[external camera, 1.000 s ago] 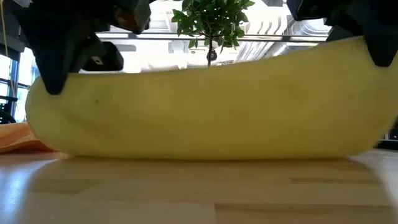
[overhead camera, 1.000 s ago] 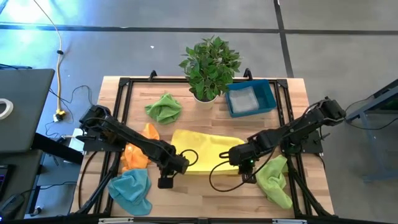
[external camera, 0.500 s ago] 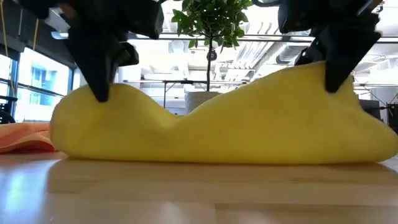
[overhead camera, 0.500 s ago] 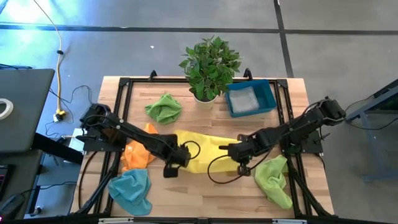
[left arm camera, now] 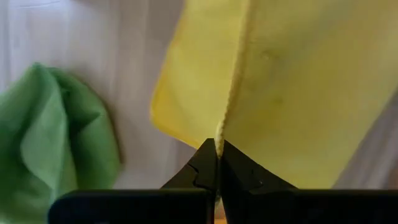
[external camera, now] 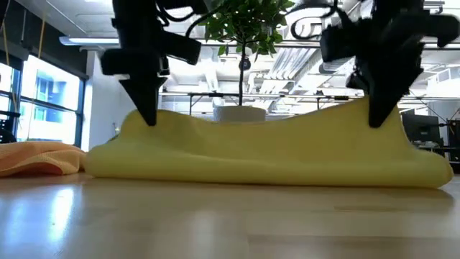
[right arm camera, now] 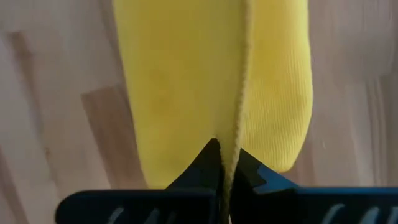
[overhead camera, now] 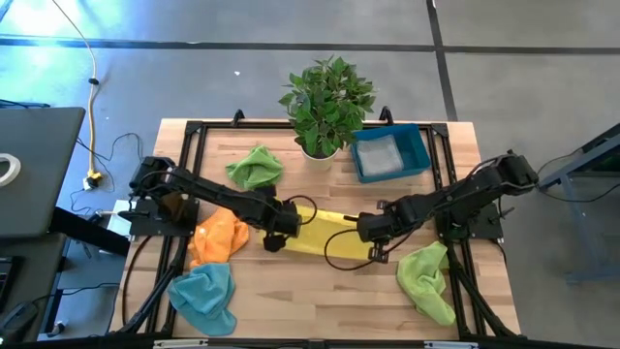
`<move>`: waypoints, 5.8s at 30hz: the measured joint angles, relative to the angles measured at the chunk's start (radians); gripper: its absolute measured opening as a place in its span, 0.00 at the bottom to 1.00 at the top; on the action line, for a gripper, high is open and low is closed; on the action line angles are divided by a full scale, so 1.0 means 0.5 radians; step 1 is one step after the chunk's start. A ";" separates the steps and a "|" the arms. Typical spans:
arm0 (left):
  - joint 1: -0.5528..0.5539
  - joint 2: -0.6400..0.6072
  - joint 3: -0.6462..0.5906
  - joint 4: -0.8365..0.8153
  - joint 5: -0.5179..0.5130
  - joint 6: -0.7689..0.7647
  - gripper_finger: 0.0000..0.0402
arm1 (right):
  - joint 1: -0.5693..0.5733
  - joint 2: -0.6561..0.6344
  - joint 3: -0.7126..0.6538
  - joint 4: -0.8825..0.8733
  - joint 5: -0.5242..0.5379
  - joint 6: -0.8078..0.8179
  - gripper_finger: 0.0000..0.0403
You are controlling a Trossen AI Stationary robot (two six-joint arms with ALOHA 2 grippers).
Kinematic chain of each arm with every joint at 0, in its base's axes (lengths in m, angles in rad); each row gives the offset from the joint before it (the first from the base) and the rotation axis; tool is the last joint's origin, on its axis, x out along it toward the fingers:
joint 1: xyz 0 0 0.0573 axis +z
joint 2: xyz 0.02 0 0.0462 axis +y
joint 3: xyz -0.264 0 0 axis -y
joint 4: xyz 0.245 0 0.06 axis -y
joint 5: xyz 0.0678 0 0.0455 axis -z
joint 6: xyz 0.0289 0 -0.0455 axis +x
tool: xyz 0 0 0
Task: Sort microfiber towel by color & place in baskets
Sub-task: Fold the yellow towel
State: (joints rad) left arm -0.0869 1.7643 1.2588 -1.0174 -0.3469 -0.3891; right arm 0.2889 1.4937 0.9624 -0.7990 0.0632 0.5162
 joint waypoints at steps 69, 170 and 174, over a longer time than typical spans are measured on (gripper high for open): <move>0.099 0.360 -0.065 0.188 0.488 0.078 0.33 | 0.317 0.341 -0.019 -0.010 0.248 2.031 0.35; -0.172 0.194 0.058 0.091 0.525 -0.495 0.33 | 0.063 0.034 -0.285 -0.008 0.182 1.464 0.00; -0.172 0.194 0.058 0.090 0.525 -0.494 0.33 | 0.063 0.034 -0.062 -0.549 0.147 1.432 0.00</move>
State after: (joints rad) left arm -0.1730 1.8610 1.2877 -0.9722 -0.0845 -0.6361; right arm 0.3206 1.5108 0.9312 -1.0735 0.1366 1.2323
